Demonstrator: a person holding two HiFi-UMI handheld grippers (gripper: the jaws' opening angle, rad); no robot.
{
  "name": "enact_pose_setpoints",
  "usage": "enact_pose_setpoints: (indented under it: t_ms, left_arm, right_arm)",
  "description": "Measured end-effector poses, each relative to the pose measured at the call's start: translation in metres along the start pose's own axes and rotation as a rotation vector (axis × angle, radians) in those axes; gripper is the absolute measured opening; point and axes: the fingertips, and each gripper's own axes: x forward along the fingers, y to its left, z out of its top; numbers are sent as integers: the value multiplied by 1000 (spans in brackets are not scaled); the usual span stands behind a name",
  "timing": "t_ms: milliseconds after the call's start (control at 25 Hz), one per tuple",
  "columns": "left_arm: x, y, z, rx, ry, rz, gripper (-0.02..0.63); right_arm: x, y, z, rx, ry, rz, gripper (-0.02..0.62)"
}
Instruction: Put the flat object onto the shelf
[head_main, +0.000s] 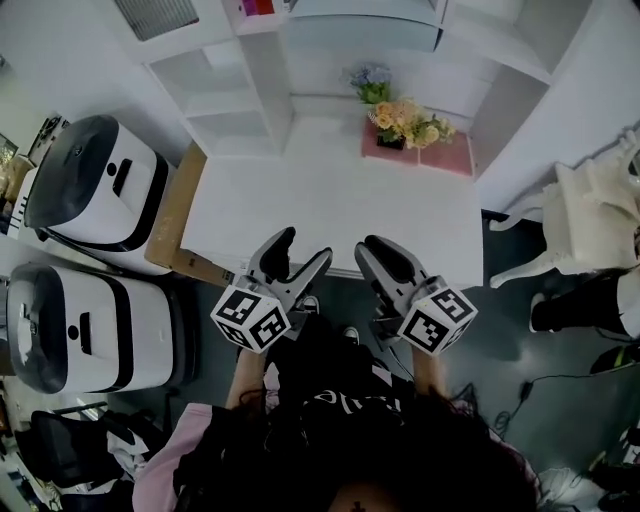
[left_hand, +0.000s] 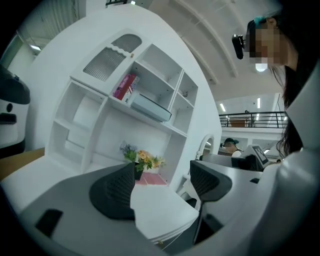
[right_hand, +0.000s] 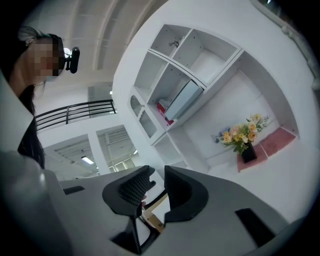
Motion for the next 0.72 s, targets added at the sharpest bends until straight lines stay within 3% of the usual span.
enact_pose_setpoints:
  t_ms: [360, 720]
  left_arm:
    - [-53, -2, 9, -29, -46, 18, 342]
    - [-128, 10, 11, -31, -39, -25, 307]
  right_arm:
    - [-5, 31, -24, -45, 16, 13, 87]
    - [12, 89, -62, -34, -14, -18, 81]
